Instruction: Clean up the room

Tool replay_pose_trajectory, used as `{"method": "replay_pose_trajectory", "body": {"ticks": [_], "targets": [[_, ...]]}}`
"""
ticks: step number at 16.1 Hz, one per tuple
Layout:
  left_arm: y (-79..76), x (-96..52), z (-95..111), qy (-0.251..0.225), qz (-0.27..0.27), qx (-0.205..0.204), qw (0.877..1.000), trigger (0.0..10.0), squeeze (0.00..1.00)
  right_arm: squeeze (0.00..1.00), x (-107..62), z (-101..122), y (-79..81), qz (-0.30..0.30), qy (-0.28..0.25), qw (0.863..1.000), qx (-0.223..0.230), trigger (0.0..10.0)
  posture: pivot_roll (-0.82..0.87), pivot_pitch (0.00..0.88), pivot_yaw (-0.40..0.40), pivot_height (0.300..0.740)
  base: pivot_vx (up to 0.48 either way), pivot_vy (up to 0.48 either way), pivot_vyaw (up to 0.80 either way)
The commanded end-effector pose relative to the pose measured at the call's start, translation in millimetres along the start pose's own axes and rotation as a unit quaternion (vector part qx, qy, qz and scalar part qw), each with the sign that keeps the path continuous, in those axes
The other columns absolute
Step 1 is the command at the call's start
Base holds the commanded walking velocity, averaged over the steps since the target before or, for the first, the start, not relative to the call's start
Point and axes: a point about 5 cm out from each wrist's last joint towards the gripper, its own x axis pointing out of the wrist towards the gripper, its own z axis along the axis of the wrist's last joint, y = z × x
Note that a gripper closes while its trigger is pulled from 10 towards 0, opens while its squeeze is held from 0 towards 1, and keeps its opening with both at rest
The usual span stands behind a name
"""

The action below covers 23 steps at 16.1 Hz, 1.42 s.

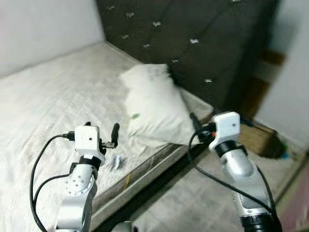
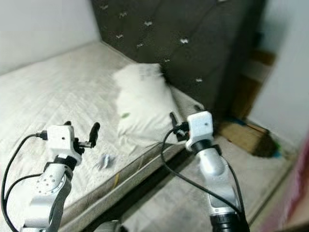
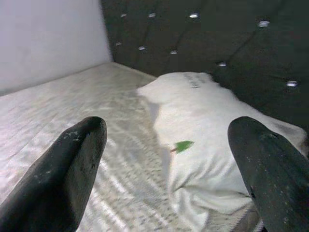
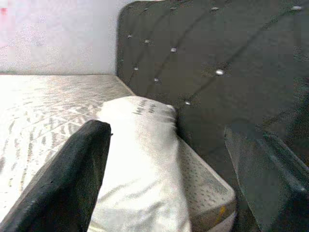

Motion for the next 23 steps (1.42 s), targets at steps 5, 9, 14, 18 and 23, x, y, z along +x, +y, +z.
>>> {"method": "replay_pose_trajectory", "body": {"ticks": [5, 9, 14, 18, 23], "targets": [[5.9, 0.4, 2.1, -0.003, 0.006, 0.014, 1.0, 10.0, 0.0, 0.0, 5.3, 3.8, 8.1, 0.013, -0.008, 1.0, 0.01, 10.0, -0.03, 0.0, 0.026, 0.74, 0.0, 0.0, 0.8], [5.3, -0.4, 0.9, 0.0, 0.007, 0.012, 1.0, 10.0, 0.0, 0.0, 3.1, 2.5, 8.0, 0.013, -0.006, 1.0, 0.008, 10.0, -0.03, 0.0, 0.024, 0.74, 0.0, 0.0, 0.8], [4.8, -0.7, -0.3, 0.002, 0.007, 0.007, 1.0, 10.0, 0.0, 0.0, 3.4, 2.8, 7.7, 0.013, -0.008, 1.0, 0.006, 10.0, -0.03, 0.0, 0.022, 0.74, 0.0, 0.0, 0.8], [3.5, -0.3, -0.2, 0.0, 0.005, 0.007, 1.0, 10.0, 0.0, 0.0, 2.6, 0.8, 6.3, 0.011, -0.004, 1.0, 0.004, 10.0, -0.03, 0.0, 0.013, 0.74, 0.0, 0.0, 0.8], [1.5, -1.5, 3.3, -0.017, -0.013, 0.011, 1.0, 10.0, 0.0, 0.0, 1.6, -1.4, 6.2, 0.0, -0.002, 1.0, 0.012, 10.0, -0.03, 0.0, 0.02, 0.74, 0.0, 0.0, 0.45]]}}
